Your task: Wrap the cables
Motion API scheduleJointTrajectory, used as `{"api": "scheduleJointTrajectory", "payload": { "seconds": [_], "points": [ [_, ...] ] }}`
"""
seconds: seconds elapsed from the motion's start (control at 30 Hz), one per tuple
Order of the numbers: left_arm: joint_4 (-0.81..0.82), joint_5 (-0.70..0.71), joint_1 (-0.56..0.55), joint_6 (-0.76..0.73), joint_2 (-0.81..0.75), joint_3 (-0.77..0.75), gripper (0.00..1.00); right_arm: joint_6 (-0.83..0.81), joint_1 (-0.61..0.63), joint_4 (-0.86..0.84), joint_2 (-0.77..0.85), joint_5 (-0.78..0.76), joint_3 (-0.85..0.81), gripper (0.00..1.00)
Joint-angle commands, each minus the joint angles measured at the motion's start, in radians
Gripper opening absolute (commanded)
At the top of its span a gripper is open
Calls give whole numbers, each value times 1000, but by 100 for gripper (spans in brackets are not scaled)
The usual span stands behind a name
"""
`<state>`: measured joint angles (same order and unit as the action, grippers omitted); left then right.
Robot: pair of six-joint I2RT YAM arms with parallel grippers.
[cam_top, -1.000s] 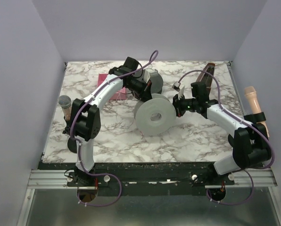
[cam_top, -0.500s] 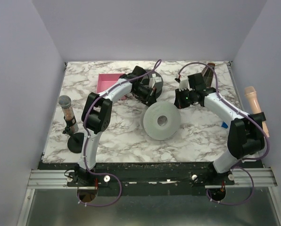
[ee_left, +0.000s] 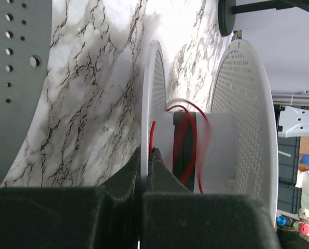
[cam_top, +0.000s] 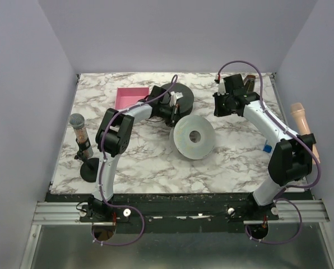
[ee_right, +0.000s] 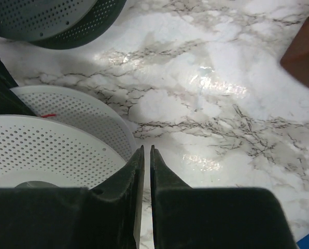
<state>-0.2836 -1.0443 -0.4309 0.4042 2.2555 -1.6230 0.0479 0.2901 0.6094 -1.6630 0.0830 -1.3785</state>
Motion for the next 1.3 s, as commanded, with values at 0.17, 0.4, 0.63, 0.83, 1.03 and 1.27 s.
{"api": "scheduleJointTrajectory", "payload": {
  "seconds": [0.17, 0.4, 0.63, 0.83, 1.03, 1.27],
  "points": [
    [176, 257, -8, -42, 67, -24, 15, -17, -5, 49, 26, -68, 1, 18],
    [97, 335, -8, -155, 90, -73, 44, 1, 1, 0, 98, -8, 90, 20],
    [66, 389, -8, -229, 61, -78, 42, 10, 6, -8, 115, -15, 131, 28],
    [43, 383, -8, -265, 50, -64, 45, 105, -9, 79, 225, -78, 203, 44],
    [61, 339, -8, -271, 13, -54, 48, 289, -5, 164, 394, 15, 405, 52],
    [52, 294, -8, -251, -56, -69, 51, 555, 49, 90, 519, 11, 656, 51]
  ]
}}
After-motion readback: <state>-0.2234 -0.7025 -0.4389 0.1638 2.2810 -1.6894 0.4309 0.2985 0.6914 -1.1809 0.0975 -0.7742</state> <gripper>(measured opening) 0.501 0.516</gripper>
